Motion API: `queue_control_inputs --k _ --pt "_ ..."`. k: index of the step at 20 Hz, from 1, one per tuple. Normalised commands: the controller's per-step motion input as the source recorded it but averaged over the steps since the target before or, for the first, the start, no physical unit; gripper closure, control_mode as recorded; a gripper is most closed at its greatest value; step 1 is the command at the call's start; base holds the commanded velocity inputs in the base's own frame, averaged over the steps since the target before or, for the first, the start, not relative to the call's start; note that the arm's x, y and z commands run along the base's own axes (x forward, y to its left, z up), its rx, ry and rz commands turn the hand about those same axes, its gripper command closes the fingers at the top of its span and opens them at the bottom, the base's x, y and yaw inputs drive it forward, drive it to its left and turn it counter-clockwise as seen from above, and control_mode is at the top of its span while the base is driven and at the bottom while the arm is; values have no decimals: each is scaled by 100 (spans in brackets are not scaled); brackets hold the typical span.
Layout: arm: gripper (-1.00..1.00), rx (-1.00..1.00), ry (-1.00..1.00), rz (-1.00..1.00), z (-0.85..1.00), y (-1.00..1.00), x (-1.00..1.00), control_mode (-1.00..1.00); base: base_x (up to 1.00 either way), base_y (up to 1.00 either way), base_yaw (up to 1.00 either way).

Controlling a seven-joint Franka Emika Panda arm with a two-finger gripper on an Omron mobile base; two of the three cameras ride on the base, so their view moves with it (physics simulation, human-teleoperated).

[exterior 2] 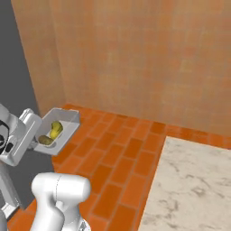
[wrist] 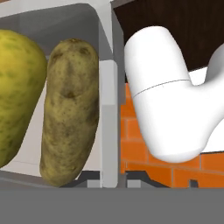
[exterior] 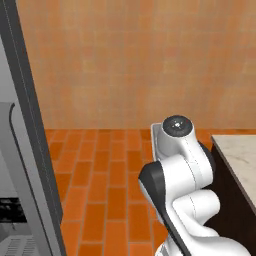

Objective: Take the meat container that has the shrimp and place it on the second highest rack of the freezer. Then take the vegetable container that has the potato and cucumber and place it on the highest rack of the freezer.

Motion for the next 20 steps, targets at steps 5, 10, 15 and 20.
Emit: queue_control_inputs --k 5,10,15,20 --pt "100 0 0 0 0 0 0 100 100 -24 0" --pt "100 0 0 0 0 0 0 100 100 -35 0" --pt "100 0 0 0 0 0 0 100 100 -28 4" --pt "100 0 0 0 0 0 0 100 100 -29 26"
